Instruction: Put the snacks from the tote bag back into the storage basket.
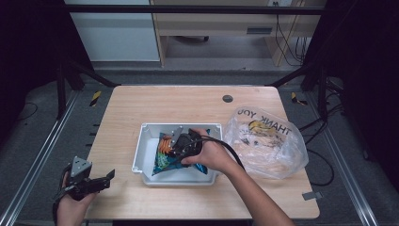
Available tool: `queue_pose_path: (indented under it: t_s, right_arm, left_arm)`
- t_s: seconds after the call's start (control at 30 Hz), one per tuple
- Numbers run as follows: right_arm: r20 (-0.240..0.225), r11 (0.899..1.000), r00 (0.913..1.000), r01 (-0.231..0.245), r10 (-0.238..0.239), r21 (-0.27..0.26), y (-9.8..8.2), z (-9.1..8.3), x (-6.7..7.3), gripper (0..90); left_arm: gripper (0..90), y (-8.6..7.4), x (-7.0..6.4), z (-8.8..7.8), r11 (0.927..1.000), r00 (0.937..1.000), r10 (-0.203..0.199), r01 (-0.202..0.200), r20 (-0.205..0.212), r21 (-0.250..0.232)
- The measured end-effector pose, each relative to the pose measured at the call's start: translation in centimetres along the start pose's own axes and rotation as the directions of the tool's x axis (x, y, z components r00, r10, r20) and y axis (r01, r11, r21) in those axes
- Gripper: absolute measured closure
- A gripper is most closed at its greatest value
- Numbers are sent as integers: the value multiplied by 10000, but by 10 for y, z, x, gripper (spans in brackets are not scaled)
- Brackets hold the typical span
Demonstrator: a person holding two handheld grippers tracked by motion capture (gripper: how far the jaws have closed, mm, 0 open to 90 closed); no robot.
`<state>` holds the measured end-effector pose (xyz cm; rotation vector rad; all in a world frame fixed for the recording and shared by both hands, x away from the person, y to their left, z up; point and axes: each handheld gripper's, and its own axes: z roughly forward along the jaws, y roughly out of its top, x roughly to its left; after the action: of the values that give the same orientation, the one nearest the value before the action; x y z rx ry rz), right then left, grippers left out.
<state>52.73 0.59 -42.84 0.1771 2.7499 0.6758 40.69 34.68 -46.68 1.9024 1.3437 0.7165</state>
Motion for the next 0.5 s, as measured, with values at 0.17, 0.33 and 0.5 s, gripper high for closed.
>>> queue_pose_path:
  t_s: [0.17, 0.33, 0.5]
  right_arm:
    - [87, 9999, 9999, -141, 141, -15, 0, -1, 0, 135]
    - [236, 9997, 9995, -188, 191, -126, 1, -3, 0, 95]
    - [252, 9983, 9987, -424, 434, -388, 1, -8, -1, 85]
  left_arm:
    - [83, 0, 0, 0, 10000, 10000, 0, 0, 4, 17]
    - [83, 0, 0, 0, 10000, 10000, -5, 5, 15, 18]
    - [83, 0, 0, 0, 10000, 10000, -9, 9, 3, 26]
